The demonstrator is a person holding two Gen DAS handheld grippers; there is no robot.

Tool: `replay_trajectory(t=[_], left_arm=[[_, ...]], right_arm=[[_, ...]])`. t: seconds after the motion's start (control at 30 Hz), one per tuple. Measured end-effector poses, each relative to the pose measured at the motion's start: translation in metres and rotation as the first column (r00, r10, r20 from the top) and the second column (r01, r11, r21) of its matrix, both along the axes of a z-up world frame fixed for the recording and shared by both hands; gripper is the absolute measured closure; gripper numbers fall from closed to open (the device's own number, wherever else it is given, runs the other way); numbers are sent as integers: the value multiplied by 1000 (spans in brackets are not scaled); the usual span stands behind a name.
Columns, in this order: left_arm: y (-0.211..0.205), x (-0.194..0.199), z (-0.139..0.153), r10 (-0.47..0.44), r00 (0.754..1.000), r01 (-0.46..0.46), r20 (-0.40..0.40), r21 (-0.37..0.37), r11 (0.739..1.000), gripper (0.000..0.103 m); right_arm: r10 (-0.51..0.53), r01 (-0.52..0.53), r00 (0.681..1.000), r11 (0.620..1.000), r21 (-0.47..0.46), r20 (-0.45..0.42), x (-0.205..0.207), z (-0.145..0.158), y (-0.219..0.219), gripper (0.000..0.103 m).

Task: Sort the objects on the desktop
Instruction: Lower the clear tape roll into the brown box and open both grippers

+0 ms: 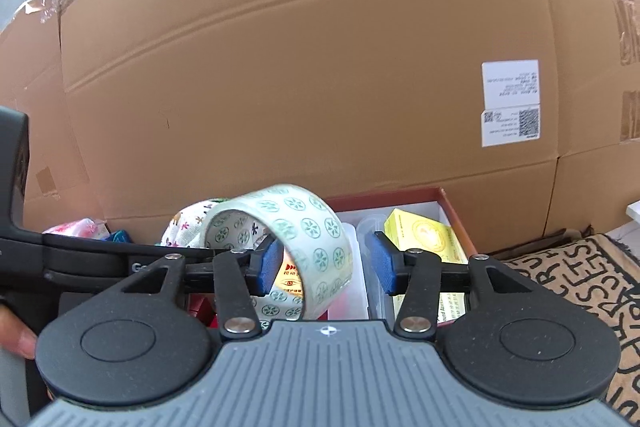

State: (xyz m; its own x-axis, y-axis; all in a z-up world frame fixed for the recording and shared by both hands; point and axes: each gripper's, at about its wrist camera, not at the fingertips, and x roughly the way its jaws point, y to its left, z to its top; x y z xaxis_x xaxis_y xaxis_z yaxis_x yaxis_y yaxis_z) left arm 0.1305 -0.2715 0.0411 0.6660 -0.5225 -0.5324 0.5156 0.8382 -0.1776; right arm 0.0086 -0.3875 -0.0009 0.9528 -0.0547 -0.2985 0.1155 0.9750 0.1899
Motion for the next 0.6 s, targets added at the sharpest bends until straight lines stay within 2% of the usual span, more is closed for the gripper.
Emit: replay_trajectory(t=[0.07, 0.13, 0.2, 0.3, 0.33, 0.37, 0.4, 0.43, 0.47, 0.53, 0.6], left_arm=[[0, 1, 0, 3, 1000, -3, -1, -3, 1000, 75], [-2, 2, 1, 2, 1000, -2, -9, -14, 1000, 76], [-5, 1, 3, 3, 1000, -3, 0, -8, 1000, 76], [-10, 5, 7, 15, 1000, -15, 14, 2, 1000, 75], [-11, 6, 9, 20, 1000, -20, 18, 5, 1000, 69], [-13, 8, 11, 29, 999, -29, 23, 3, 1000, 68], [-12, 9, 13, 41, 999, -41, 29, -6, 999, 58], [-12, 10, 16, 53, 998, -52, 34, -19, 998, 52], [-11, 11, 18, 64, 997, -63, 40, -31, 998, 48], [-8, 8, 23, 72, 996, -69, 58, -45, 997, 35], [-4, 2, 26, 69, 994, -65, 91, -43, 997, 28]], right_arm=[[0, 0, 1000, 1000, -13, 7, 0, 3, 1, 53], [11, -11, 1000, 1000, -23, 1, 3, 5, 1, 73], [21, -21, 1000, 999, -34, -5, 7, 7, 1, 83], [20, -20, 1000, 999, -30, -10, 15, 9, -3, 84], [18, -18, 1000, 1000, -20, -11, 18, 9, -5, 84], [17, -18, 1000, 1000, -5, -6, 22, 10, -8, 84], [17, -17, 1000, 1000, 11, -1, 26, 10, -12, 84], [15, -16, 1000, 1000, 27, 3, 29, 11, -15, 84], [9, -10, 1000, 999, 45, 8, 30, 12, -18, 84], [-3, 2, 1000, 997, 79, 18, 30, 13, -23, 82], [-3, 0, 1000, 997, 77, 29, 22, 13, -24, 82]])
